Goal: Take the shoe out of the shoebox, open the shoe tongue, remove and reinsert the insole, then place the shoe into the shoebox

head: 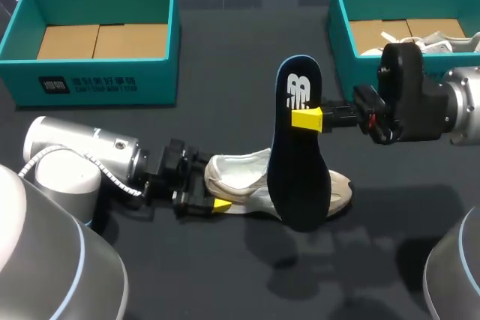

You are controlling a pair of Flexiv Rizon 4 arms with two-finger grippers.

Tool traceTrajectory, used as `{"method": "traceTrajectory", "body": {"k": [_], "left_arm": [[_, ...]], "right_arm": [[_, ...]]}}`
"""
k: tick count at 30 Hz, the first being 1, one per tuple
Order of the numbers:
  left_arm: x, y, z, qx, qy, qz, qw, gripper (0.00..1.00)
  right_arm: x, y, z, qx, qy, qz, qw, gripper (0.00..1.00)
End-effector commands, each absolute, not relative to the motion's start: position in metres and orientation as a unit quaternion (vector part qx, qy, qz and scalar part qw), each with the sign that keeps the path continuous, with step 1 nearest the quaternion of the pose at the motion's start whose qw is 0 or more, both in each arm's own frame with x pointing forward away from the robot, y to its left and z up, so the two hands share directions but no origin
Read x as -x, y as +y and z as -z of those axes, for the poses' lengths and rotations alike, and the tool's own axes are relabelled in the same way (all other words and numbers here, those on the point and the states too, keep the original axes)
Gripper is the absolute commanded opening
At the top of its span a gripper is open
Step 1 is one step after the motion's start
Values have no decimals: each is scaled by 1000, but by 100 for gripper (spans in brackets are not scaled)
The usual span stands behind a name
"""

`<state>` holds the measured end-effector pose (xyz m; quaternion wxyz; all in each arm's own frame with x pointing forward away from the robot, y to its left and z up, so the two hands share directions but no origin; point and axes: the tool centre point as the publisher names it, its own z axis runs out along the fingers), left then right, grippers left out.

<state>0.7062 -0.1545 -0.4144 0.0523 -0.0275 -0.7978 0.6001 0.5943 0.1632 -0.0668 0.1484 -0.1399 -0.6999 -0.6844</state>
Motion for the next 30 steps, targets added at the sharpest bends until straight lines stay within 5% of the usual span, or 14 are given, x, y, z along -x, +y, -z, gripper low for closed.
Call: {"method": "traceTrajectory", "body": {"k": [1, 30], "left_arm": [[-704, -151, 408, 23, -807, -588, 48, 100], [-703, -117, 388, 25, -903, -429, 24, 100]], "right_arm": [[-592, 163, 67, 141, -700, 684, 147, 0], [-592, 163, 67, 141, -700, 684, 147, 0]]}}
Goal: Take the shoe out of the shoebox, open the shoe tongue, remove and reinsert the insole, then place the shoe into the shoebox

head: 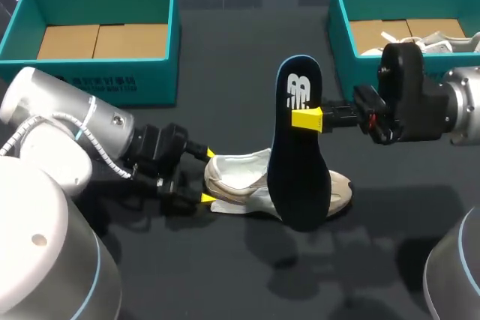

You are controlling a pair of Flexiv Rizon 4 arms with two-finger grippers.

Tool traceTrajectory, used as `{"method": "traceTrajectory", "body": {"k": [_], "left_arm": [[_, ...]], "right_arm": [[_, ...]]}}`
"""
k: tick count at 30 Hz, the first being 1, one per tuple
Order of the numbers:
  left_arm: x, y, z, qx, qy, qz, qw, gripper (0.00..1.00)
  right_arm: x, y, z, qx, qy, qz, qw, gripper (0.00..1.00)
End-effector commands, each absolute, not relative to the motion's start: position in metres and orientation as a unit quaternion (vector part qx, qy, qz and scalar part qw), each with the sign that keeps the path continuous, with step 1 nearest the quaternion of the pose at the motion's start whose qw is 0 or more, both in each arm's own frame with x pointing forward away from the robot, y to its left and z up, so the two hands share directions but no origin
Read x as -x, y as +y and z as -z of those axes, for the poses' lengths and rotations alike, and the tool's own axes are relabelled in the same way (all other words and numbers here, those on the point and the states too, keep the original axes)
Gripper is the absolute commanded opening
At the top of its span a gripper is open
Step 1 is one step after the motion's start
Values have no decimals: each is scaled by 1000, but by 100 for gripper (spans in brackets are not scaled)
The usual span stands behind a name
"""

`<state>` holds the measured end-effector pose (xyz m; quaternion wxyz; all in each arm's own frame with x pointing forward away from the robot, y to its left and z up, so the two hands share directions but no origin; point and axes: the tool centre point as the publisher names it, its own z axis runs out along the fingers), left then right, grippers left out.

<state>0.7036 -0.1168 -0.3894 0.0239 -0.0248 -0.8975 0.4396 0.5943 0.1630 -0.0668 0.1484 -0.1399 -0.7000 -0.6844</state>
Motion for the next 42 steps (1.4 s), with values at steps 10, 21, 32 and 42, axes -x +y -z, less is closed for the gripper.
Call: {"method": "traceTrajectory", "body": {"k": [10, 21, 32, 42], "left_arm": [[-707, -118, 382, 30, -912, -408, 21, 100], [-710, -108, 372, 25, -941, -338, 21, 100], [-707, -99, 361, 32, -964, -262, -1, 100], [-710, -101, 344, 50, -982, -182, 8, 100]], "right_arm": [[-592, 163, 67, 141, -700, 684, 147, 0], [-592, 163, 67, 141, -700, 684, 147, 0], [-592, 163, 67, 141, -700, 684, 147, 0], [-592, 163, 67, 141, -700, 684, 147, 0]]}}
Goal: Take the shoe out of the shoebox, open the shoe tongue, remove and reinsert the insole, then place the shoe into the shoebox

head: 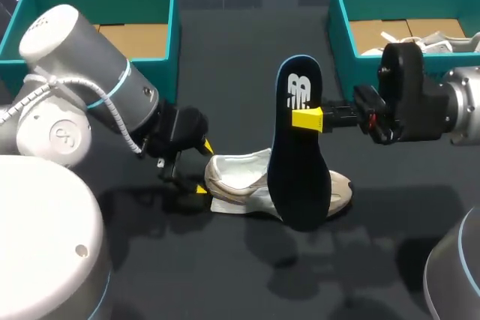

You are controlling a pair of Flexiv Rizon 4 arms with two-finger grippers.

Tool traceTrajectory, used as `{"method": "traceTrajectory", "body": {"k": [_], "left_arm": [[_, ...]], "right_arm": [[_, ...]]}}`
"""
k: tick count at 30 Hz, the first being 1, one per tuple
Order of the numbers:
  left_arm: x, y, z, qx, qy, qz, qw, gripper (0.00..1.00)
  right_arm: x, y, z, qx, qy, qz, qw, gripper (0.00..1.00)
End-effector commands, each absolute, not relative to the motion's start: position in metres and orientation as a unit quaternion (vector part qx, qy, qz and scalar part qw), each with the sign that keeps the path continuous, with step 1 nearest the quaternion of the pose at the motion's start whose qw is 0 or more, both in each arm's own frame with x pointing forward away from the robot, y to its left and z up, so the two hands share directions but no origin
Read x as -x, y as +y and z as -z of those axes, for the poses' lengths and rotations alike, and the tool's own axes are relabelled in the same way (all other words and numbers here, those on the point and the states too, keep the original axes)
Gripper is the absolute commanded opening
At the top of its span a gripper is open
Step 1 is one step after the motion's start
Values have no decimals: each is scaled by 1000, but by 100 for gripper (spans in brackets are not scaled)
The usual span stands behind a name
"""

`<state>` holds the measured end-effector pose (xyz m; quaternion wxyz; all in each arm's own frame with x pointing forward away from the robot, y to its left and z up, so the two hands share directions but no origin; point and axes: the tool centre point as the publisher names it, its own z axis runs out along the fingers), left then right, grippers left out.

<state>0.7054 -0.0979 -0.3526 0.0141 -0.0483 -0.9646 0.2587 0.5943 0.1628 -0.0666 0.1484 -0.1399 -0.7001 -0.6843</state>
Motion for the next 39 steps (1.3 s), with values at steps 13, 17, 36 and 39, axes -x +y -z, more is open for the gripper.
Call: {"method": "traceTrajectory", "body": {"k": [13, 17, 36, 39], "left_arm": [[-712, -110, 350, 60, -994, -94, 2, 100], [-713, -114, 351, 58, -995, -83, 4, 100], [-713, -123, 344, 62, -996, -68, -6, 100], [-715, -127, 338, 65, -995, -73, -9, 100]], "right_arm": [[-592, 163, 67, 141, -700, 684, 147, 0], [-592, 163, 67, 141, -700, 684, 147, 0], [-592, 163, 67, 141, -700, 684, 147, 0], [-592, 163, 67, 141, -700, 684, 147, 0]]}}
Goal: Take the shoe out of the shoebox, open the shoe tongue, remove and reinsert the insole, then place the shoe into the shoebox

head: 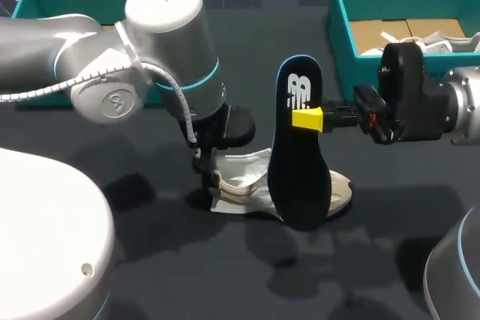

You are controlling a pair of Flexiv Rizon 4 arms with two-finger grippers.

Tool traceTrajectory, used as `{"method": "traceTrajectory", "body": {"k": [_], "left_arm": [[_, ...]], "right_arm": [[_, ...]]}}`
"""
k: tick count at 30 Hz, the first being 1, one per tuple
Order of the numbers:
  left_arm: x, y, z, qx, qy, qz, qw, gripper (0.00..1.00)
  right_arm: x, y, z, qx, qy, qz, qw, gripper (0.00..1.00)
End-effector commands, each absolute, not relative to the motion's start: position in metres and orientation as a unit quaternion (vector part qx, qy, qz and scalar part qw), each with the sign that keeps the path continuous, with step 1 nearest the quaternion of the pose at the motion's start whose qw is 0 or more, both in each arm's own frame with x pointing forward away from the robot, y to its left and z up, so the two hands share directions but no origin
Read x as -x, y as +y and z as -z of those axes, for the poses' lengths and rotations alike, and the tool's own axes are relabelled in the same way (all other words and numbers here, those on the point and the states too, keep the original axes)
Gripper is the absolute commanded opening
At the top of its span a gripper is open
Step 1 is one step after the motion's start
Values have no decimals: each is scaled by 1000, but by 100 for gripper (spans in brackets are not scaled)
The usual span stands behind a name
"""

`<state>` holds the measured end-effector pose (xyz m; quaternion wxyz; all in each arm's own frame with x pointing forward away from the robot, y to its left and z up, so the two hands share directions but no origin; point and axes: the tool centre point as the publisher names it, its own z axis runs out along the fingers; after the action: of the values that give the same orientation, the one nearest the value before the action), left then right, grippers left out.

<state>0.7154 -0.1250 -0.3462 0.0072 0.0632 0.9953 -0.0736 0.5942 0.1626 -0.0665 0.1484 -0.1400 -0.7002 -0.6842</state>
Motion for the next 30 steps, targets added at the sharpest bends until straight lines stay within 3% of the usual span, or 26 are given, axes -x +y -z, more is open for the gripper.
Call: {"method": "traceTrajectory", "body": {"k": [1, 16, 30], "left_arm": [[-716, -129, 336, -66, 995, 75, 10, 100], [-728, -172, 317, -82, 991, 100, 17, 100], [-745, -207, 346, -67, 993, 96, 26, 100]], "right_arm": [[-592, 163, 67, 141, -700, 684, 147, 0], [-592, 163, 67, 141, -700, 684, 147, 0], [-592, 163, 67, 141, -700, 684, 147, 0]]}}
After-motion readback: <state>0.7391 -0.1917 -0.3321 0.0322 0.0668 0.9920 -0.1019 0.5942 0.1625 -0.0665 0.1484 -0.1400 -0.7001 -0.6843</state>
